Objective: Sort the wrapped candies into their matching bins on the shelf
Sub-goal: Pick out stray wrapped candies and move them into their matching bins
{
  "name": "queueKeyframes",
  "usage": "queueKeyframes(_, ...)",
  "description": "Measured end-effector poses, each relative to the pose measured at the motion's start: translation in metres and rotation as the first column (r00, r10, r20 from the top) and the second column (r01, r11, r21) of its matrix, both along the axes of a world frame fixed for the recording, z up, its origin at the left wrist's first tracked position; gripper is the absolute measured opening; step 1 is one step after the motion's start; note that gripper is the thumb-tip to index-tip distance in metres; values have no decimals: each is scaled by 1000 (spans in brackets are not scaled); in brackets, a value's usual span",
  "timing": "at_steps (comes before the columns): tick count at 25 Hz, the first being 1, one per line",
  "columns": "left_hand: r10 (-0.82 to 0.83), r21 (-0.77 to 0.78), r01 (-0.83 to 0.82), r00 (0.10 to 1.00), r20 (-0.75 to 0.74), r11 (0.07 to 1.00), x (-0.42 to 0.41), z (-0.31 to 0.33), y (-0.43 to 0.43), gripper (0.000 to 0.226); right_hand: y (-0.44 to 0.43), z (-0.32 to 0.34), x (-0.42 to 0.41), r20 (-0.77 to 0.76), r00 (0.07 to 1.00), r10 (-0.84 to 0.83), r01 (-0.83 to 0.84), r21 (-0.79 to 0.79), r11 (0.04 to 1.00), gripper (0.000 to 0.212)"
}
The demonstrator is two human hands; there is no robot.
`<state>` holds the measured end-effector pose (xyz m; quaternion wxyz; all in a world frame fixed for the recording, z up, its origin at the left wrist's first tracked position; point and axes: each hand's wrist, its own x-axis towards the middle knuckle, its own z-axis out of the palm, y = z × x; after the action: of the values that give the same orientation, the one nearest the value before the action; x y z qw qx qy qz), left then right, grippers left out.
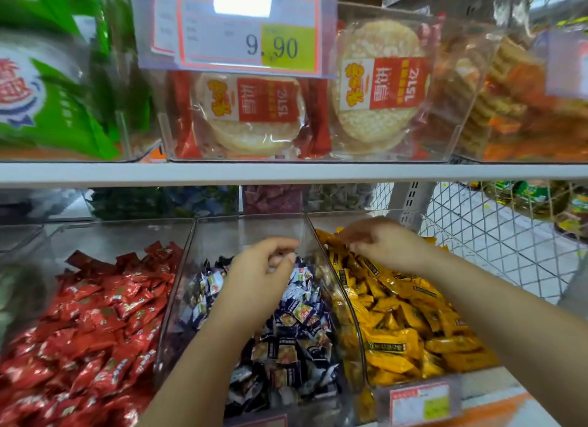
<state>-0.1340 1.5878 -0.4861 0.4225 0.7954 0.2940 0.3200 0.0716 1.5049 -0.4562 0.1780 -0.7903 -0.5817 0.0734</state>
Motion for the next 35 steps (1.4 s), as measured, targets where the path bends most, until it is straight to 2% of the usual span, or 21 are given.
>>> queueKeyframes(2,-53,-10,52,999,-12,999,16,-4,-2,18,2,-11,7,-29,999,23,-27,-124,992,40)
queueKeyframes(5,-90,-41,89,996,-25,995,35,-10,-3,22,17,-24,7,-58,997,59,-73,-291,954,70)
queueKeyframes(7,-98,-25,96,994,-47,995,44,-13,-2,23,26,-24,8,-33,996,83,-90,-406,909,82)
queueKeyframes(10,-100,40,103,991,-84,994,49,-16,0,21,29,-18,12,42,991,130,-92,-499,861,73)
queueKeyframes(13,-101,67,106,991,-85,992,49,-17,0,22,19,-13,10,110,977,182,-115,-445,888,53)
queueKeyframes(19,-127,102,137,987,-99,985,46,-20,0,23,-20,5,19,254,946,200,-88,-391,916,44)
queueKeyframes(27,-105,58,110,991,-86,992,44,-18,-3,23,-52,14,28,98,983,154,-101,-410,907,43)
queueKeyframes(30,-95,31,98,992,-80,995,46,-19,-1,24,-30,16,26,31,992,121,-109,-268,957,42)
queueKeyframes(32,-91,22,93,993,-76,995,47,-18,0,23,-1,7,25,95,987,131,-108,-213,971,36)
queueKeyframes(35,-103,9,104,993,-63,995,46,-16,-2,23,36,-19,26,204,963,176,-102,-329,939,34)
